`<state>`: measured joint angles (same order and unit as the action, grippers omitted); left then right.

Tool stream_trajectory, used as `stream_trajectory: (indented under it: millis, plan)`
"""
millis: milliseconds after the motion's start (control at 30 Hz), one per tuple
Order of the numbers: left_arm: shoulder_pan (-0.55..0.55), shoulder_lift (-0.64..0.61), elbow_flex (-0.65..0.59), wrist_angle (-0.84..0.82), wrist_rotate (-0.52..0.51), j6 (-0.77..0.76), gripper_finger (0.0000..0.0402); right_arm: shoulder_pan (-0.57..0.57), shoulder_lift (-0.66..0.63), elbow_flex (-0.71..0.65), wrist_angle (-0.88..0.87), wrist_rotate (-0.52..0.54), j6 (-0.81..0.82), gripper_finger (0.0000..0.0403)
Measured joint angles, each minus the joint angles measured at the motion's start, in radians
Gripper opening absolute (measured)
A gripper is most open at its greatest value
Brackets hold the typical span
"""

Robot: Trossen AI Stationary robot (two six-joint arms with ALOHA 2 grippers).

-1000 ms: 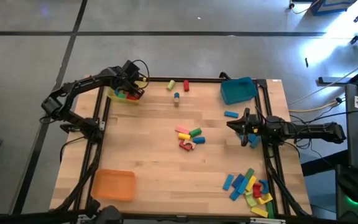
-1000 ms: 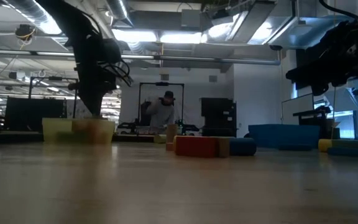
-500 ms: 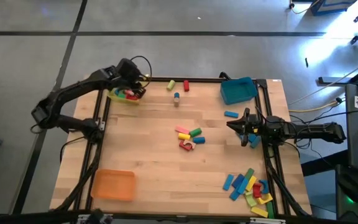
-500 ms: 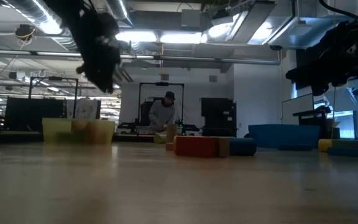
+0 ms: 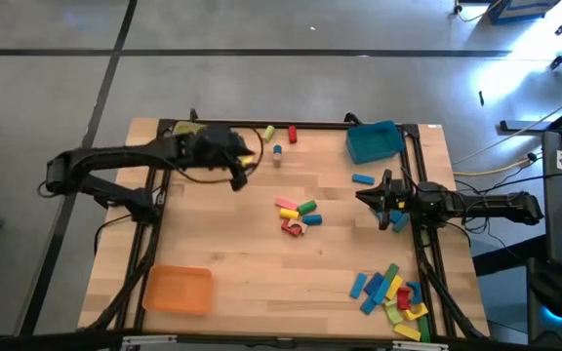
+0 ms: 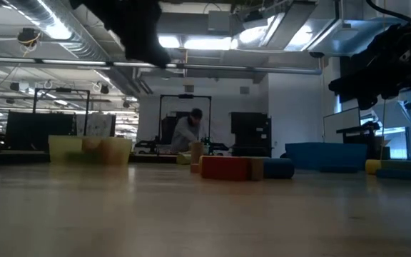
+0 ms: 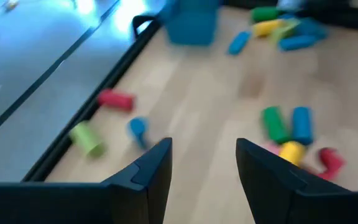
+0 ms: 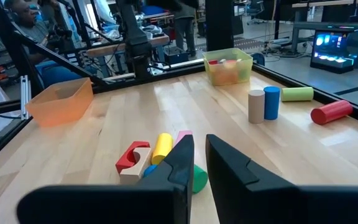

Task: Sort blocks by size
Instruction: Put the red arch block into the yellow bin

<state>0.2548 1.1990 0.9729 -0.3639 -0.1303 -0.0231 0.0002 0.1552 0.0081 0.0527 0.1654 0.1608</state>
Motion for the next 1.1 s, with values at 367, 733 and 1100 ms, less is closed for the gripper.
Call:
stream_trajectory:
  millis: [367,733,1100]
  plan:
    - [-0.185,0.132,-0.036,0.13,-0.003,-0.081,0.0158,0.0,0.007,0.03,-0.006,0.001,-0.015,0.0046]
    - [-0.275,0.318,-0.036,0.247,0.006,-0.116,0.0158,0.0,0.043,0.061,-0.038,-0.016,-0.035,0.0046]
    - [-0.35,0.531,-0.035,0.492,0.146,0.066,0.0158,-0.001,0.053,0.062,-0.054,-0.019,-0.035,0.0046]
